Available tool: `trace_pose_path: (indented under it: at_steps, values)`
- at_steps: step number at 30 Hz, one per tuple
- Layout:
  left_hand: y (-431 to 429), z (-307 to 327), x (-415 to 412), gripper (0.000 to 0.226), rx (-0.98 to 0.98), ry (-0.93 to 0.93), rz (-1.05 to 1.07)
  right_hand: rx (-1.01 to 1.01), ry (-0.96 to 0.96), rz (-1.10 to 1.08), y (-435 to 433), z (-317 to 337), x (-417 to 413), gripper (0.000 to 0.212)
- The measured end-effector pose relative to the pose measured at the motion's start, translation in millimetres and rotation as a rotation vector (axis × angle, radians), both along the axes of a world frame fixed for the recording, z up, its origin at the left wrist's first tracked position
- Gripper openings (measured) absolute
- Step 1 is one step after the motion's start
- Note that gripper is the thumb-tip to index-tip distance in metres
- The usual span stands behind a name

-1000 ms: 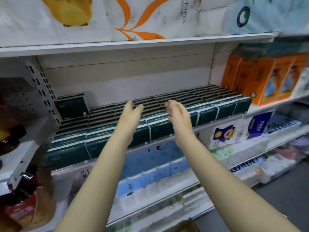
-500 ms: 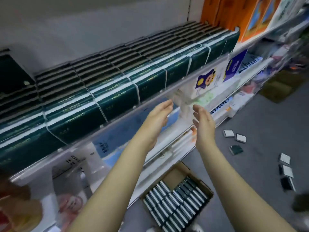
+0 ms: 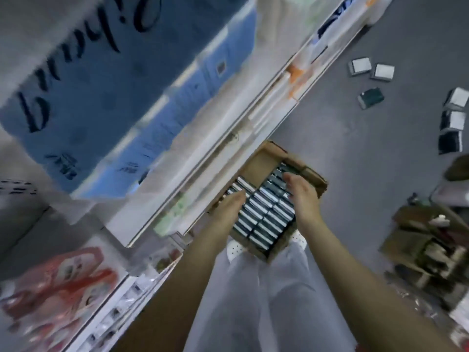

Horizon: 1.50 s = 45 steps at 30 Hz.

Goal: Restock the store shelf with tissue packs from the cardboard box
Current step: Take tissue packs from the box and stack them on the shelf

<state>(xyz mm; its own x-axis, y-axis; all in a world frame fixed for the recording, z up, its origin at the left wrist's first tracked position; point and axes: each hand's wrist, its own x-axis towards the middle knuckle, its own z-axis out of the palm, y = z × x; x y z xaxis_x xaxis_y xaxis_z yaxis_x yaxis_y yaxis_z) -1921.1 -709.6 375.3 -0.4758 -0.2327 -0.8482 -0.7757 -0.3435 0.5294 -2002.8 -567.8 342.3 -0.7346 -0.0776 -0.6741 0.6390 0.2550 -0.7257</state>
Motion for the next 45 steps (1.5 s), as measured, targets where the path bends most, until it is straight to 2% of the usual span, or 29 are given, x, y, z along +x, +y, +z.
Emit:
trace_pose_path:
  at_steps: [5, 8, 11, 16, 19, 21, 23, 27, 30, 33, 36, 39, 41, 43, 45]
  values:
    - [18, -130, 10, 0.020, 0.067, -0.183, 0.141, 0.051, -0.150, 0.177, 7, -129, 0, 0.038]
    - [29, -198, 13, 0.019, 0.124, -0.212, 0.216, 0.063, -0.211, 0.312, 9, -205, -3, 0.041]
    - [36, -261, 7, 0.047, 0.155, -0.274, 0.310, 0.072, -0.243, 0.439, 4, -267, -8, 0.043]
    - [37, -364, -3, 0.051, 0.150, -0.279, 0.316, 0.146, -0.116, 0.666, -19, -381, -26, 0.037]
    - [30, -403, -9, 0.049, 0.136, -0.261, 0.313, 0.232, -0.044, 0.878, -32, -432, -33, 0.024]
    - [22, -427, -10, 0.054, 0.134, -0.250, 0.342, 0.334, -0.001, 0.986, -40, -461, -36, 0.038]
    - [17, -441, -9, 0.055, 0.145, -0.239, 0.380, 0.412, 0.023, 1.066, -44, -486, -36, 0.044]
    - [12, -460, -3, 0.054, 0.194, -0.213, 0.428, 0.589, -0.012, 1.356, -49, -511, -34, 0.047]
    - [13, -469, 4, 0.053, 0.214, -0.206, 0.420, 0.767, 0.127, 1.478, -49, -515, -33, 0.047]
    - [12, -478, 11, 0.054, 0.225, -0.218, 0.417, 0.830, 0.221, 1.533, -52, -523, -34, 0.047]
    - [8, -480, 12, 0.055, 0.233, -0.237, 0.422, 0.725, 0.384, 1.387, -49, -523, -34, 0.045]
    - [1, -475, 15, 0.057, 0.234, -0.214, 0.466, 0.506, 0.493, 1.129, -36, -514, -29, 0.044]
    - [-5, -467, 15, 0.062, 0.245, -0.167, 0.497, 0.404, 0.604, 1.030, -20, -495, -23, 0.047]
    - [-10, -459, 13, 0.076, 0.259, -0.133, 0.542, 0.365, 0.697, 1.111, -4, -473, -17, 0.049]
    - [-15, -455, 11, 0.086, 0.261, -0.132, 0.588, 0.308, 0.774, 1.317, 8, -456, -5, 0.048]
